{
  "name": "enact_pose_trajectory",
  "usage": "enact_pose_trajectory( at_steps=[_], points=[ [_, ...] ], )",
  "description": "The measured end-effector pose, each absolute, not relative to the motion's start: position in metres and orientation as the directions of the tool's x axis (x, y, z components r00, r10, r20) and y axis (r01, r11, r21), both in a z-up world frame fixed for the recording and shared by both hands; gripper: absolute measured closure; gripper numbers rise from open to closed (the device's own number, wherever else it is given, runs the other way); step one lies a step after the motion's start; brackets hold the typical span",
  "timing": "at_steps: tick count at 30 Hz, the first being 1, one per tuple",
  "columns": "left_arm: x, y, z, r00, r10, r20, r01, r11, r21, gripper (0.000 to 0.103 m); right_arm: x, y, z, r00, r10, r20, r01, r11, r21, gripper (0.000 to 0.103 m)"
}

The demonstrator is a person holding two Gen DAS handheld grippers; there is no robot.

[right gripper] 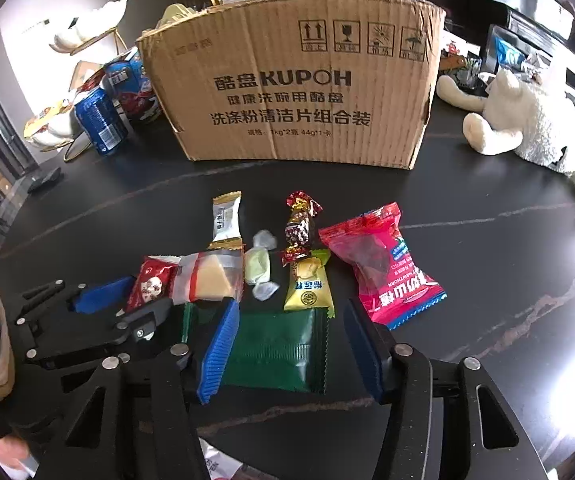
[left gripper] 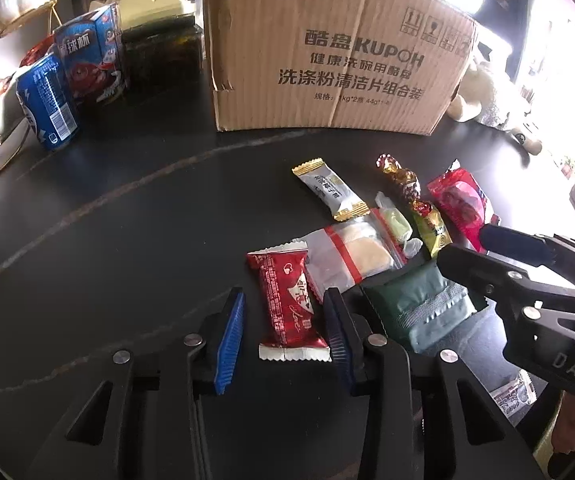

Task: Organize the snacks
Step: 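Grasp the red wrapper snack with the left tool while the right tool approaches the yellow-green packet, then grasp the yellow-green packet with the right tool while the left tool holds the red snack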

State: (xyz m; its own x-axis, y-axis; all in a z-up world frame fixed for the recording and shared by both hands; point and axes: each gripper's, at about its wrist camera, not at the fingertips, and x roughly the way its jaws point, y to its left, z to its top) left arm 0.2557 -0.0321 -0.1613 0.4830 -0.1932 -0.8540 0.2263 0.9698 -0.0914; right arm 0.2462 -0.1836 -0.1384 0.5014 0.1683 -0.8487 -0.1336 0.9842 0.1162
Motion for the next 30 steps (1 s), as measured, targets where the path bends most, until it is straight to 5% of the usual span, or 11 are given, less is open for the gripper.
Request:
enact_pose_trajectory(
  at_steps=[5,30],
  points=[
    [0.258,-0.031,-0.16,0.483,-0.188,-0.855,0.224,0.971,-0.087,0.081,0.252,-0.185,-0.142,0.496,0.175,-0.85,-0.127,0.984,0.128,0.055],
    [0.262,-0.044,-0.133,0.522,-0.202,-0.828,0.246,0.966,-0.081,0.081,0.276,-0.187,-0.16,0.47,0.179,-0.864,-0.131,0.983,0.132,0.075]
  ],
)
